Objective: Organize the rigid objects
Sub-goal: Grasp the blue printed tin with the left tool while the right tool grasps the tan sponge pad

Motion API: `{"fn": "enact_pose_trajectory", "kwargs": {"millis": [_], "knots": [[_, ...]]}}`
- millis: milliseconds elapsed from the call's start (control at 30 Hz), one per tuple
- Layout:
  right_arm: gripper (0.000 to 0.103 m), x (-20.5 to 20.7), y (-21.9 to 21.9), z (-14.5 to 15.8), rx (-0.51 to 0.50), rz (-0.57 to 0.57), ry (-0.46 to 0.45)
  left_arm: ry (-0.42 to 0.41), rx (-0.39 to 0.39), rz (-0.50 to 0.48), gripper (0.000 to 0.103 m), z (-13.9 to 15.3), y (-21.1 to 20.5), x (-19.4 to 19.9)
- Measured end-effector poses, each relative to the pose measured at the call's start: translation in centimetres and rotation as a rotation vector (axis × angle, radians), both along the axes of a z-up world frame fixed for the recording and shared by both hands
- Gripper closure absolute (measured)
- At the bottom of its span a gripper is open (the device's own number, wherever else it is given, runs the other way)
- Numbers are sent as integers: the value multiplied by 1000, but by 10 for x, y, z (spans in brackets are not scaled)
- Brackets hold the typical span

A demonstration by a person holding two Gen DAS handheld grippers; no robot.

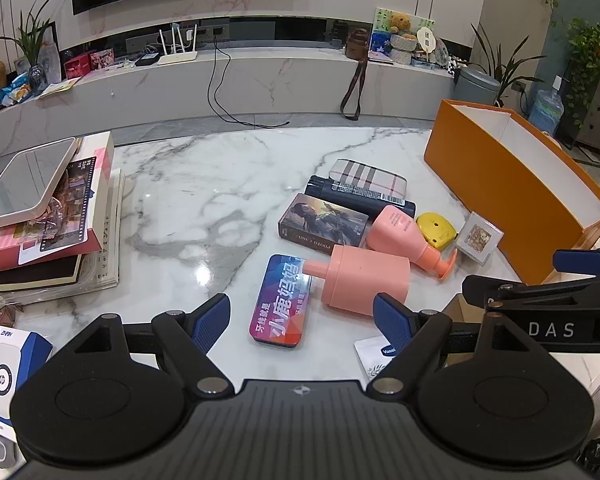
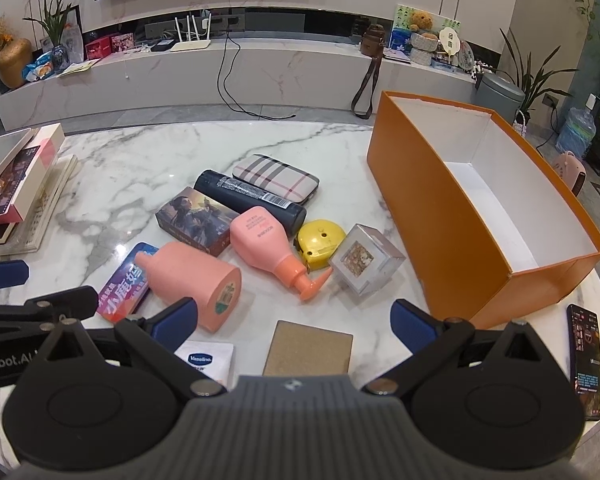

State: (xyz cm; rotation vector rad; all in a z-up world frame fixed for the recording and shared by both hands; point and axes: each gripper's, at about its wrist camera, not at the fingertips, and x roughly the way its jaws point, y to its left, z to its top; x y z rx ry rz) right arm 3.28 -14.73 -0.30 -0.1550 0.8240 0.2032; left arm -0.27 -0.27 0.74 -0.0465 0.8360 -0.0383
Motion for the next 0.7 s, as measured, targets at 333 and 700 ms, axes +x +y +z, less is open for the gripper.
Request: {"fn": "enact_pose_trajectory", "kwargs": {"millis": [333, 700], "knots": [[1, 0, 0, -1, -2, 2, 1, 1, -1, 1, 8, 0, 0, 0], [1, 2, -2, -1, 6, 29, 12, -1, -11, -3, 8, -4, 5, 4]]}}
